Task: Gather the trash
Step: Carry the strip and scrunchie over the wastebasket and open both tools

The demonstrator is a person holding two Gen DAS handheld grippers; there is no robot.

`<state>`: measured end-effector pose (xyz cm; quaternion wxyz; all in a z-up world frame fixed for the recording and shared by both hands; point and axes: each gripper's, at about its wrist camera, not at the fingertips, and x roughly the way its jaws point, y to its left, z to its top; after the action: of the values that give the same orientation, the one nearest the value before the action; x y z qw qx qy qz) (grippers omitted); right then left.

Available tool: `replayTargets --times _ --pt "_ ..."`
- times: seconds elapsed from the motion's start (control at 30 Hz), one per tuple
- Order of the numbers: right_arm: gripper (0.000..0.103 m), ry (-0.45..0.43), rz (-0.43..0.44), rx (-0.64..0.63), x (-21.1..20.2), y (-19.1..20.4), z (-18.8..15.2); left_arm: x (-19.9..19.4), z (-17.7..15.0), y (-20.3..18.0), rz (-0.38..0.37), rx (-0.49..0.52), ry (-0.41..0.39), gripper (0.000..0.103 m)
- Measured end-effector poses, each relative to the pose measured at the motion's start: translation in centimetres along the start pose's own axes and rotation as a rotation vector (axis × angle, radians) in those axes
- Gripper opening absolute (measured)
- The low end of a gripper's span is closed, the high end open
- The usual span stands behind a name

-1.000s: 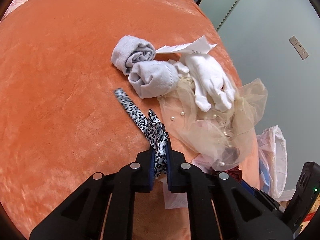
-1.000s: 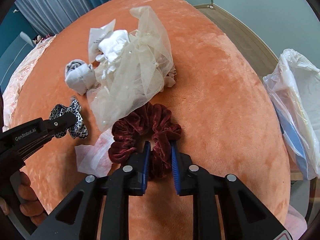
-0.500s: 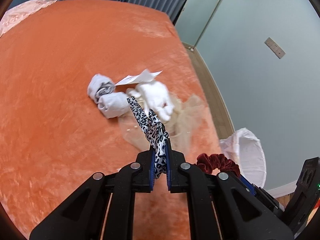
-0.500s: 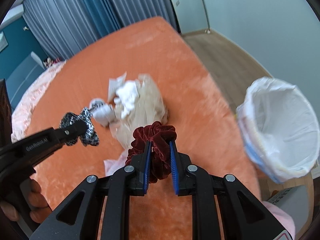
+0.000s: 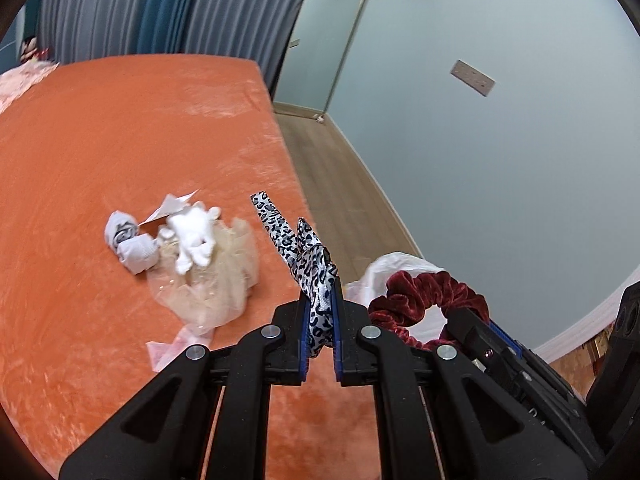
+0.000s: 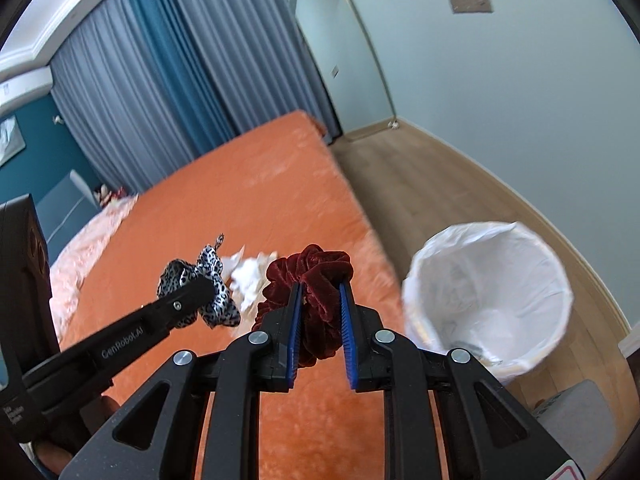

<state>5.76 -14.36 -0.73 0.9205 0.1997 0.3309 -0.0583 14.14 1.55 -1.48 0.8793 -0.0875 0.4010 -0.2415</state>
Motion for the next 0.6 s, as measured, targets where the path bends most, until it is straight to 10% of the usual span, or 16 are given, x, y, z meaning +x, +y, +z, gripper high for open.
replayTargets --times 0.6 --pt "0.017 -0.147 -0.057 0.122 -7.0 -8.4 1.8 -0.5 -0.3 -12.7 -0.109 0.198 -0.010 0.008"
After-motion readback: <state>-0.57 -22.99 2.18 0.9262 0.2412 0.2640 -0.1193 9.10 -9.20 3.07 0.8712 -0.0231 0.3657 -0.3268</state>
